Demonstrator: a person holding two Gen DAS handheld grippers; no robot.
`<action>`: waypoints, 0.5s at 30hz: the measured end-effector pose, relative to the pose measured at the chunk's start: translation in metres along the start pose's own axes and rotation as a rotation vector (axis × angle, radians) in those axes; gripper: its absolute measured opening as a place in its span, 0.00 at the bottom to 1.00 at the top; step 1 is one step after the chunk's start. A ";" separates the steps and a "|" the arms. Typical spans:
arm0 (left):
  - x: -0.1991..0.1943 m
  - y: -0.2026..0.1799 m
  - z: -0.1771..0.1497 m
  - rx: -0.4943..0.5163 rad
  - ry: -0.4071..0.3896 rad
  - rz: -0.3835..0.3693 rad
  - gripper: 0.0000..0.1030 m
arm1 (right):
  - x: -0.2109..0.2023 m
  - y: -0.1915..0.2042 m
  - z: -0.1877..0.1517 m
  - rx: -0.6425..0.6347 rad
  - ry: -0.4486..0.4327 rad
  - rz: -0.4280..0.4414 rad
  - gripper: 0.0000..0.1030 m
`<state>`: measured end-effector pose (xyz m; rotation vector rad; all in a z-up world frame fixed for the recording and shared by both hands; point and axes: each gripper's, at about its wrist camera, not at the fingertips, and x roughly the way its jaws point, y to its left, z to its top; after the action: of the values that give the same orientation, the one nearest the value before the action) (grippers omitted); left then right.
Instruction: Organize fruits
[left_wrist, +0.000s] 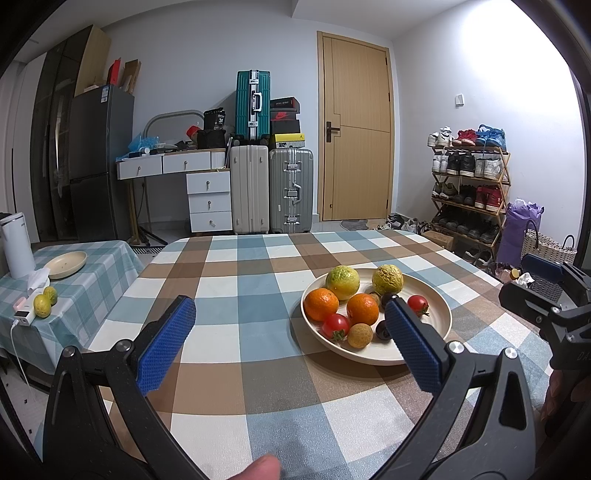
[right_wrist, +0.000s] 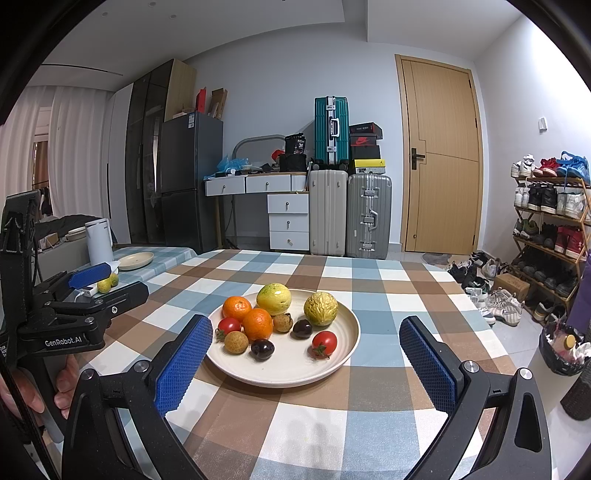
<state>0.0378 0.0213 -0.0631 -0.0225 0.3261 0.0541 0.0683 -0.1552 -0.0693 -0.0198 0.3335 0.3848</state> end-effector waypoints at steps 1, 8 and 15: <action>0.000 0.000 0.000 0.000 0.001 0.000 0.99 | 0.000 0.000 0.000 0.000 0.000 0.000 1.00; -0.001 0.000 0.001 -0.001 0.001 0.000 0.99 | 0.000 0.000 0.000 0.000 0.000 -0.001 1.00; -0.001 0.000 0.001 -0.001 0.001 0.000 0.99 | 0.000 0.000 0.000 0.000 0.000 0.000 1.00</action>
<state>0.0374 0.0216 -0.0624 -0.0235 0.3271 0.0539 0.0683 -0.1553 -0.0693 -0.0198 0.3332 0.3843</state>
